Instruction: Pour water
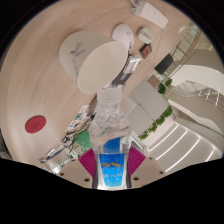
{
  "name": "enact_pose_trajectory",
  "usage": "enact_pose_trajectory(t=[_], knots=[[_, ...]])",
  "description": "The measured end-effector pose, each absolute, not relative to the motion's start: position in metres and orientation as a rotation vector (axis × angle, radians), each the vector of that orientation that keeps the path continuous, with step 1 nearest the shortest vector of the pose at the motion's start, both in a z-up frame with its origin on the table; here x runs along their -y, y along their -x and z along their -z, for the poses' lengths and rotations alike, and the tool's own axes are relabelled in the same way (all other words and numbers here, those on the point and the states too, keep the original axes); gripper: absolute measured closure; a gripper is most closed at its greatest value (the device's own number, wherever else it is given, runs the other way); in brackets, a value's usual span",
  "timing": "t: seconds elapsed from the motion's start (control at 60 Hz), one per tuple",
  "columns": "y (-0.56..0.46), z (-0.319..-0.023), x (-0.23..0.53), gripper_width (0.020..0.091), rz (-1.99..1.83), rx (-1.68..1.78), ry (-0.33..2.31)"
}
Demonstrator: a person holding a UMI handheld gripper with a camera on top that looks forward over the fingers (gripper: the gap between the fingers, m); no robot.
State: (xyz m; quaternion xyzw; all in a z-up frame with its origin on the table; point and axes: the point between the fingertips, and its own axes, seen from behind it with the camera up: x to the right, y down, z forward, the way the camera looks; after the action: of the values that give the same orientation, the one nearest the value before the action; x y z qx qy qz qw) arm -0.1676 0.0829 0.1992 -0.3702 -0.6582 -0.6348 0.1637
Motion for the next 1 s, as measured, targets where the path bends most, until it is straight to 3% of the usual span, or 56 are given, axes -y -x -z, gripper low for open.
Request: enact_pose_trajectory(t=[0.167,0.233,0.417,0.467,0.483,0.5,0.55,0.717,0.75,0.767,0.867,1.0], knots=[[0.175,-0.205,-0.091,0.0728,1.768,1.909,1.021],[0.179,-0.221,-0.098,0.0731,1.673,1.808,1.099],[0.156,-0.297,-0.105,0.0711,1.077,1.040,1.519],[0.140,-0.306,-0.104,0.0697,0.870,0.836,1.594],[0.136,-0.305,-0.102,0.0735,0.791,0.771,1.619],[0.128,-0.297,-0.079,0.0684,0.717,0.642,1.620],[0.117,-0.289,-0.086,0.0662,0.464,0.522,1.698],[0.070,-0.210,-0.073,0.0651,-0.025,0.211,1.743],[0.071,-0.168,-0.070,0.0647,-0.080,0.181,1.765],[0.066,-0.168,-0.071,0.0647,-0.076,0.195,1.797],[0.053,-0.106,-0.069,0.0648,-0.121,0.195,1.843],[0.060,-0.074,-0.069,0.0647,-0.199,0.176,1.872]])
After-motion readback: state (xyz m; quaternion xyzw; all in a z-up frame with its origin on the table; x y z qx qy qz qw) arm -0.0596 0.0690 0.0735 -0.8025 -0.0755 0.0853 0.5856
